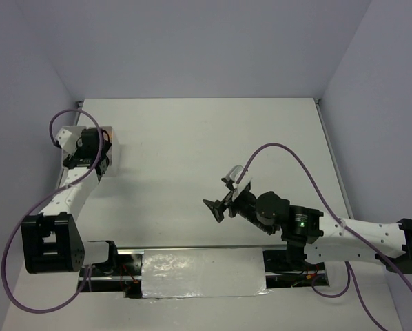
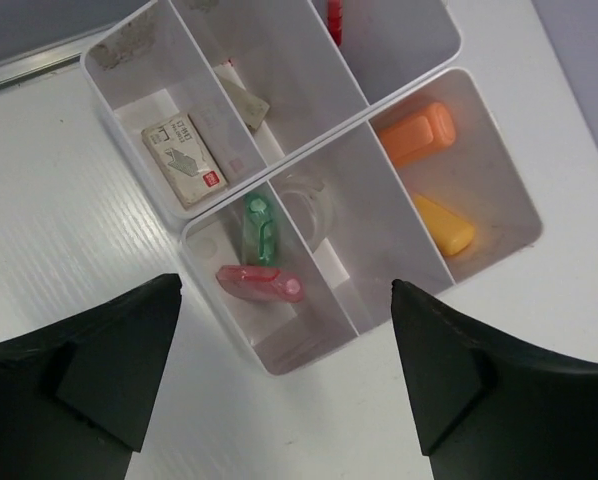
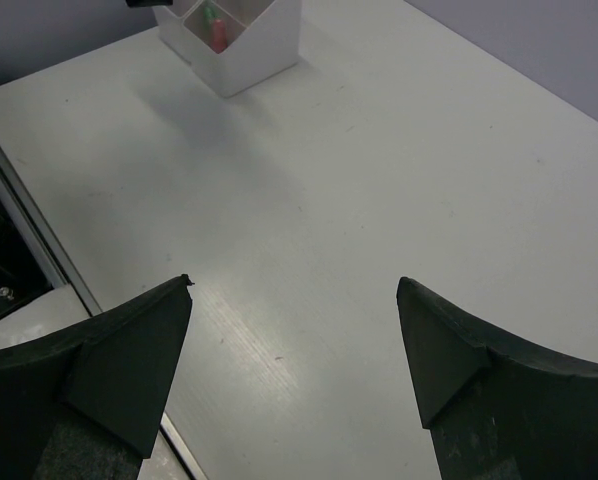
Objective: Sort the stationery into containers
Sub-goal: Reset both arms
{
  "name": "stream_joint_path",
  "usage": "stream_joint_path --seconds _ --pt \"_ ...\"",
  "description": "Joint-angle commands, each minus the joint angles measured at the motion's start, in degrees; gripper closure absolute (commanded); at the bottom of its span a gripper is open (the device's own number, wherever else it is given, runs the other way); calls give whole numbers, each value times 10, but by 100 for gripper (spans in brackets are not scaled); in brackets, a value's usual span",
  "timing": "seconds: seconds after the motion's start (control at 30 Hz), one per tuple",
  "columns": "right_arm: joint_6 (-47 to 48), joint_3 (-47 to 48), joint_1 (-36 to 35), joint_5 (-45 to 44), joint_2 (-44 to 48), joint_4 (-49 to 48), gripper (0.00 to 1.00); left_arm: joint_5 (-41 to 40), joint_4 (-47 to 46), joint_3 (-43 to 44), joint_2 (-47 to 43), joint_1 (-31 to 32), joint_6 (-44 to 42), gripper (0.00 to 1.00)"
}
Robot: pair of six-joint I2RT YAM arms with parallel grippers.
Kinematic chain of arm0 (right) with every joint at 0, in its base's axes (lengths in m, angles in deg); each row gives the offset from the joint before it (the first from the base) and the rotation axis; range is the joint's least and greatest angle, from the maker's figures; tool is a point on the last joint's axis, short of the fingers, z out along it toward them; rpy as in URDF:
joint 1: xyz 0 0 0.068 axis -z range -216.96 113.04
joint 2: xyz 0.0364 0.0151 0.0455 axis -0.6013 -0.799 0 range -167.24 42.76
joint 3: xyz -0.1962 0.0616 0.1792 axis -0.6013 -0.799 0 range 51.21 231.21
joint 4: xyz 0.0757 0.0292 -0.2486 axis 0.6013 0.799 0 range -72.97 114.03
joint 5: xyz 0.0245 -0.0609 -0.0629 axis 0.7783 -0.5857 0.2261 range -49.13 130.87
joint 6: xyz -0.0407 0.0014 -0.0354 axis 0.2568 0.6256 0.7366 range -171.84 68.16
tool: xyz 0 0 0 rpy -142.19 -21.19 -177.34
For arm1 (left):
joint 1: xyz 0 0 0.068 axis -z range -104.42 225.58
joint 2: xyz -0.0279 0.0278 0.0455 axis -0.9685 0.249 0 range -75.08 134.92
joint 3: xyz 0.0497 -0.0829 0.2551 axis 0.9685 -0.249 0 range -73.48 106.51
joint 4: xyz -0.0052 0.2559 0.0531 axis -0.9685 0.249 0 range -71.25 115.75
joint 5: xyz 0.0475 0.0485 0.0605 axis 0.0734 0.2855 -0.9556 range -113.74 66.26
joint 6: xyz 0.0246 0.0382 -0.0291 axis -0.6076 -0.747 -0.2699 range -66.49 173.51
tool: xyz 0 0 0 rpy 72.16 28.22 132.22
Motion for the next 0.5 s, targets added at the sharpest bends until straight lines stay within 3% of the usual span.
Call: stream_joint_path --seconds 0.0,0.17,0.27,0.47 --pt "-3 0 1 -11 12 -12 10 7 -5 -3 -53 -4 9 1" --pt "-48 37 1 -116 18 13 9 89 35 18 -136 8 -59 1" --pt "-108 98 1 -231 13 83 4 223 67 43 -221 15 -131 1" --pt "-246 260 1 -348 -12 394 4 296 236 158 -304 23 -304 1"
